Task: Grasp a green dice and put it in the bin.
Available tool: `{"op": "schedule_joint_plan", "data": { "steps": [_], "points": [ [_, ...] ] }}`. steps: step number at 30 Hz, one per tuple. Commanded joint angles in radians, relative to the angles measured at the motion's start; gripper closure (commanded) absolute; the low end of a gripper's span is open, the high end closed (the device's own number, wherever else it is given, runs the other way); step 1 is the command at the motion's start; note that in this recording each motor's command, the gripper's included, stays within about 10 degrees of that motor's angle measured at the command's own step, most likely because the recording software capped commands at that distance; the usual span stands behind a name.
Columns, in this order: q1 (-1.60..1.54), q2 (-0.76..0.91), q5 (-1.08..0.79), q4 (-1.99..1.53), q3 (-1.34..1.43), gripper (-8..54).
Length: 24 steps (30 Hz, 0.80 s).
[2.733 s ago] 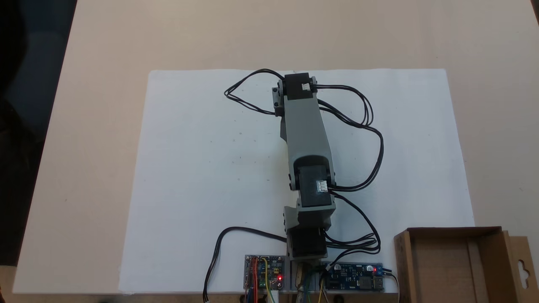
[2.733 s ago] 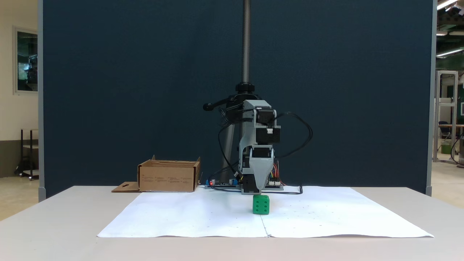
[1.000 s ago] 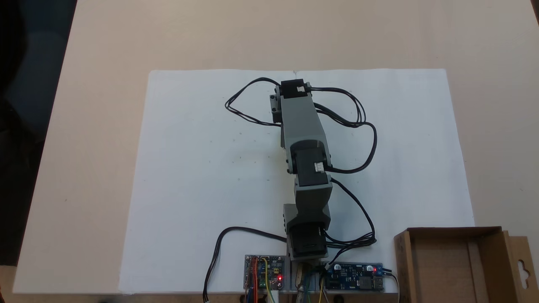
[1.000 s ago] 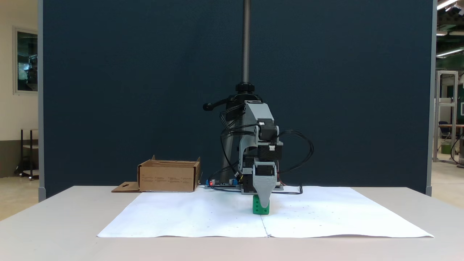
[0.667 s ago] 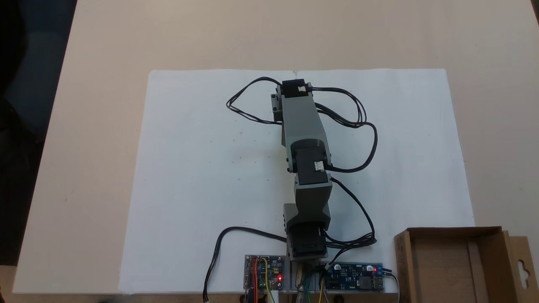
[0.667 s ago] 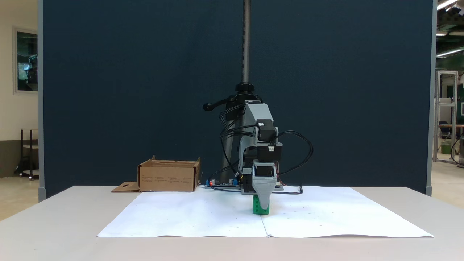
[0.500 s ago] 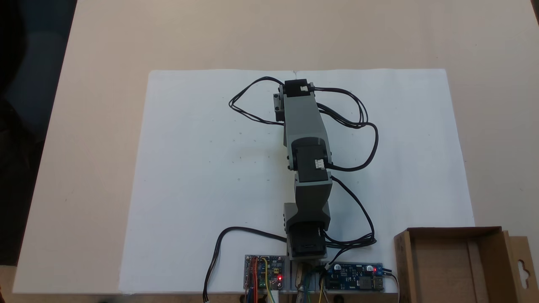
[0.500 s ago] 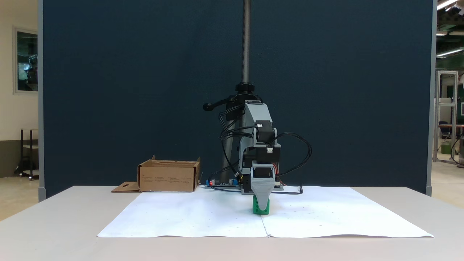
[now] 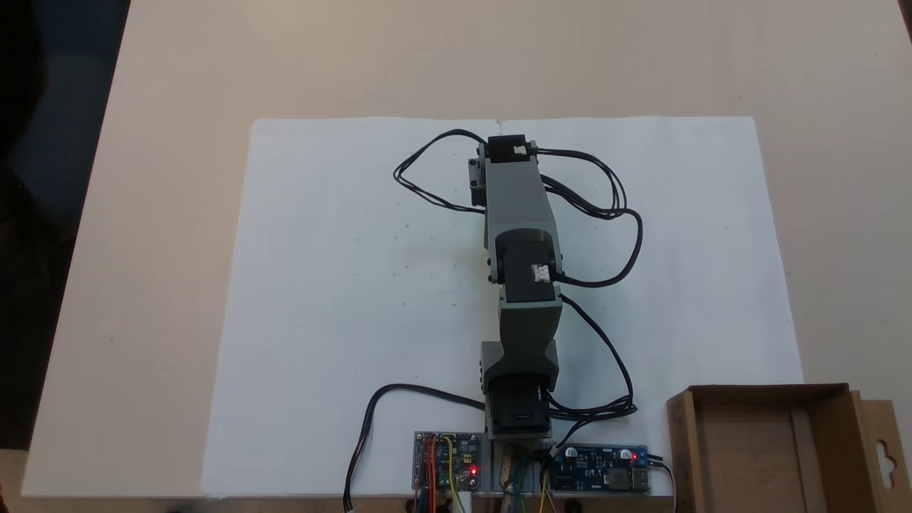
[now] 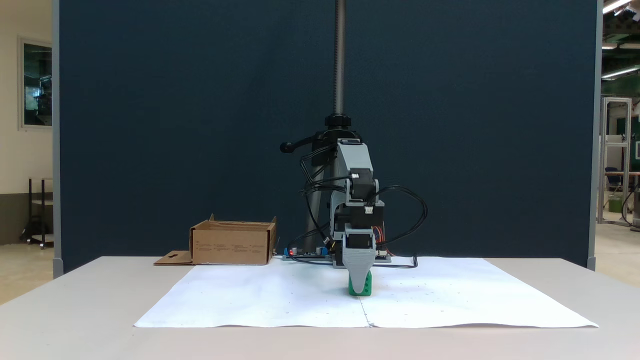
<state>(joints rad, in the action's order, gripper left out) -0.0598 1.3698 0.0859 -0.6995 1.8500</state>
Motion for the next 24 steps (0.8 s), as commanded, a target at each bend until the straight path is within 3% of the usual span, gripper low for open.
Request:
{"op": "schedule_joint_plan", "data": {
  "steps": [1,8,13,16,22,24],
  "points": [
    [-0.008,0.02,-0.055,0.028,-0.006,4.0],
    [-0.011,0.012,-0.054,0.028,-0.006,9.1],
    [-0.012,0.014,-0.052,0.028,-0.006,9.1],
    [-0.012,0.015,-0.052,0.028,-0.008,14.9],
    [-0.014,0.015,-0.052,0.028,-0.008,17.2],
    [-0.014,0.018,-0.052,0.028,-0.009,22.0]
  ]
}}
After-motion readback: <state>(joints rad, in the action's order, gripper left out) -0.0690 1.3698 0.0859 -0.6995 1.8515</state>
